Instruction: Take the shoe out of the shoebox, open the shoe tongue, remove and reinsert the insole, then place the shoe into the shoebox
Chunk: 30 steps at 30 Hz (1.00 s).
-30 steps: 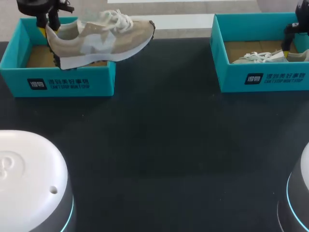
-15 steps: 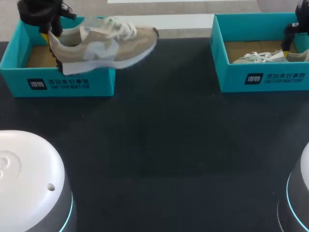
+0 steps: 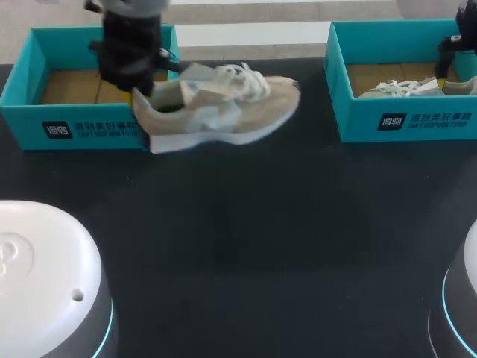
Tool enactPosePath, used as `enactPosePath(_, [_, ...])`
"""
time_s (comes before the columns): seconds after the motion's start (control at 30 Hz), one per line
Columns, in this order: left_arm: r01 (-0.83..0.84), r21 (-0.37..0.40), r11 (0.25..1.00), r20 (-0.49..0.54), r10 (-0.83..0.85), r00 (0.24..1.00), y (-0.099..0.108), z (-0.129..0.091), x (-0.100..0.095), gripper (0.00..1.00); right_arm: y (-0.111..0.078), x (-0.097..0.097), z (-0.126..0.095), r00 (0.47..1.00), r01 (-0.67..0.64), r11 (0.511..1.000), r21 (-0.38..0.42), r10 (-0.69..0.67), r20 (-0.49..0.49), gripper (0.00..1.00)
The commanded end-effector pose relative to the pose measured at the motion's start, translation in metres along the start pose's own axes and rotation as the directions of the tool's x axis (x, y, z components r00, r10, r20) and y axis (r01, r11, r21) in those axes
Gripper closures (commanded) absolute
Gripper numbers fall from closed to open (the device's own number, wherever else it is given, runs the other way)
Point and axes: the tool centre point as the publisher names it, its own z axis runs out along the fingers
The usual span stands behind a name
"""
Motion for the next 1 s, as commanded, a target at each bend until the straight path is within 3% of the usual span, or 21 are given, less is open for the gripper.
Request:
enactPosePath(0.03, [-0.03, 0.008, 1.0, -0.033, 0.03, 0.999, -0.002, 0.006, -0.04, 1.0, 0.0, 0.0, 0.0, 1.0, 0.0, 1.0, -0.001, 0.0, 0.0, 0.0])
enactPosePath(0.27, [-0.065, 0.019, 0.998, -0.018, 0.066, 0.998, -0.016, 0.01, -0.088, 1.0, 0.0, 0.0, 0.0, 1.0, 0.0, 1.0, -0.001, 0.0, 0.0, 0.0])
enactPosePath(0.5, [-0.091, 0.007, 0.996, -0.006, 0.092, 0.996, -0.027, 0.027, -0.121, 1.0, 0.0, 0.0, 0.0, 1.0, 0.0, 1.0, -0.001, 0.0, 0.0, 0.0])
enactPosePath(0.77, [-0.139, -0.048, 0.989, -0.028, 0.138, 0.99, -0.029, 0.061, -0.138, 1.0, 0.0, 0.0, 0.0, 1.0, 0.0, 1.0, -0.001, 0.0, 0.0, 0.0])
enactPosePath(1.0, [-0.199, -0.023, 0.98, -0.029, 0.198, 0.98, -0.036, 0.099, -0.144, 1.0, 0.0, 0.0, 0.0, 1.0, 0.0, 1.0, -0.001, 0.0, 0.0, 0.0])
